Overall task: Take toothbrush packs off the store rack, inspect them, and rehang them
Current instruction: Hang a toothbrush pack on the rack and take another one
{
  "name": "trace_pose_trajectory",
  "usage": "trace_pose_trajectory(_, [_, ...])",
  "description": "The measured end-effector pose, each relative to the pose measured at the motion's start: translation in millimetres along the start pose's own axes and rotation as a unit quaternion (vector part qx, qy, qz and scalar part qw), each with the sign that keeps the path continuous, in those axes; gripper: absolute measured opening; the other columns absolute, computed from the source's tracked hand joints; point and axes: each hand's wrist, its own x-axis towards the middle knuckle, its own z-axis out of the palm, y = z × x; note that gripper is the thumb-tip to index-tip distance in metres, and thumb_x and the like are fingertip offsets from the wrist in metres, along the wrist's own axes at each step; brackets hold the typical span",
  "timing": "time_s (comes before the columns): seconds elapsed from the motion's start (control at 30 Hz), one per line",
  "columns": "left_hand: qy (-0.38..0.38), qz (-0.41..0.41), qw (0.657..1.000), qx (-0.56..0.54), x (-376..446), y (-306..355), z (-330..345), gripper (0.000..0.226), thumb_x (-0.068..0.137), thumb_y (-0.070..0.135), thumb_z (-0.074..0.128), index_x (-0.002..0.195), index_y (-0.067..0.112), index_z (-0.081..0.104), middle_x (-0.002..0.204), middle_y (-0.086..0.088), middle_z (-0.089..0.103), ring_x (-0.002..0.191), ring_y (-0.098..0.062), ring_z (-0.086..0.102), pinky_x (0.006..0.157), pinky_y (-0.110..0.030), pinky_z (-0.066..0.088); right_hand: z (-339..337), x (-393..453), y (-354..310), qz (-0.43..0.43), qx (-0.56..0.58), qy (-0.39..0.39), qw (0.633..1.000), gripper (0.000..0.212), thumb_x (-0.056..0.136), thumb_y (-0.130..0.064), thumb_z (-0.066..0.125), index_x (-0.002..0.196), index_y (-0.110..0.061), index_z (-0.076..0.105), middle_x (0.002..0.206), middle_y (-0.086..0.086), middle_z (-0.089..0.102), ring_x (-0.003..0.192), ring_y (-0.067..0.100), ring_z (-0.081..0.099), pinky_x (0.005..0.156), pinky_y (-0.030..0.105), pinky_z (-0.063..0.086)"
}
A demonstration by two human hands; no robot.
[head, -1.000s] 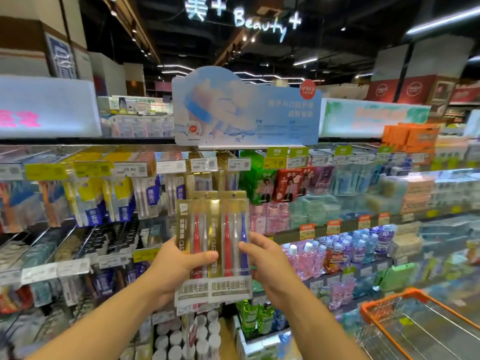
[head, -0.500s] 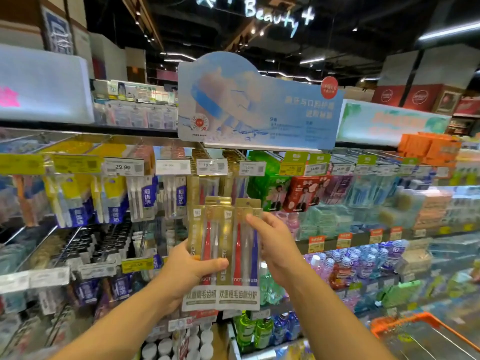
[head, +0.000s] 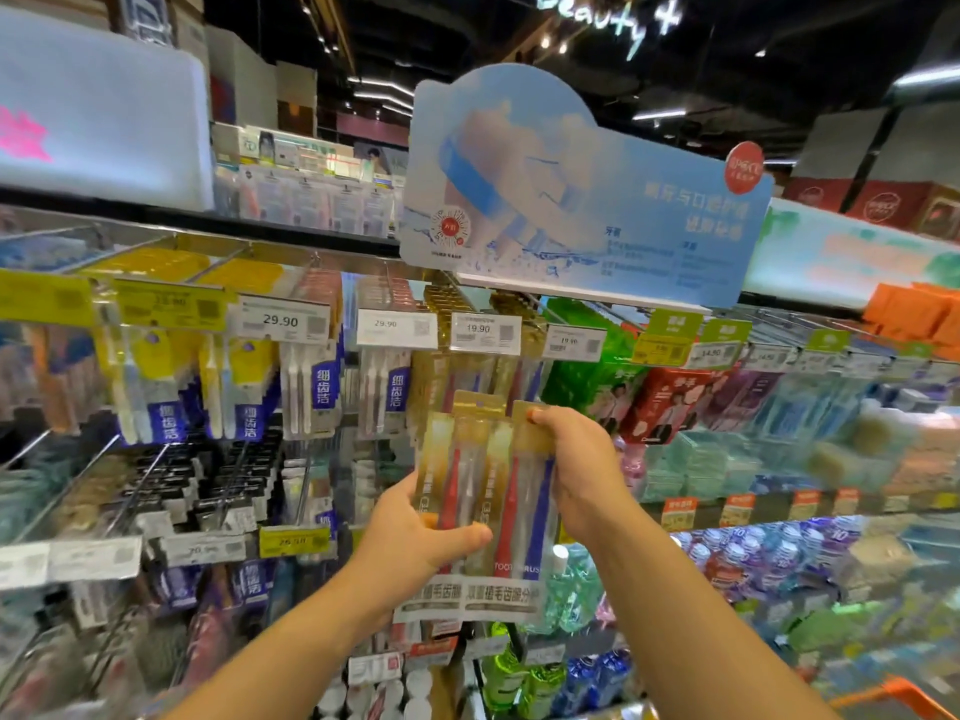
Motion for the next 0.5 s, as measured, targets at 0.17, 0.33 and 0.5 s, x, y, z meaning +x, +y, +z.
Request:
trace_pose_trajectory(0.17, [0.002, -0.008, 1.0, 0.0, 10, 0, 1, 0.109, 0.053, 0.046, 0.099, 0.145, 0.022, 0.045, 0.121, 0.001, 0.073, 0.105, -0.014, 0.073, 0.094, -0.037, 0.059, -3, 21, 7, -0.01, 0.001, 0.022, 1.0, 0.015, 0.097, -0.012, 0.059, 0.087, -0.013, 0.07, 0.073, 0.001, 0.067, 0.065, 0.015, 0.066, 0.059, 0.035, 0.055])
trace_pose_trajectory(0.33, [0.005, -0.009, 1.0, -0.012, 19, 3, 1, 0.057, 0.077, 0.017, 0.088, 0.123, 0.027, 0.056, 0.084, 0.02, 0.078, 0.076, 0.006, 0.073, 0.059, -0.01, 0.053, -10, 48, 10, 0.013, 0.026, 0.019, 0.999, 0.018, 0.094, -0.013, 0.061, 0.104, -0.004, 0.073, 0.091, 0.013, 0.071, 0.085, 0.029, 0.068, 0.088, 0.059, 0.059])
trace_pose_trajectory(0.5, [0.038, -0.021, 0.999, -0.002, 23, 5, 2, 0.075, 0.073, 0.034, 0.091, 0.137, 0.028, 0.051, 0.115, 0.008, 0.074, 0.101, -0.01, 0.071, 0.09, -0.032, 0.056, -25, 78, 12, 0.035, 0.066, 0.03, 0.997, 0.022, 0.093, -0.011, 0.063, 0.109, -0.001, 0.073, 0.096, 0.018, 0.07, 0.082, 0.031, 0.068, 0.079, 0.052, 0.062])
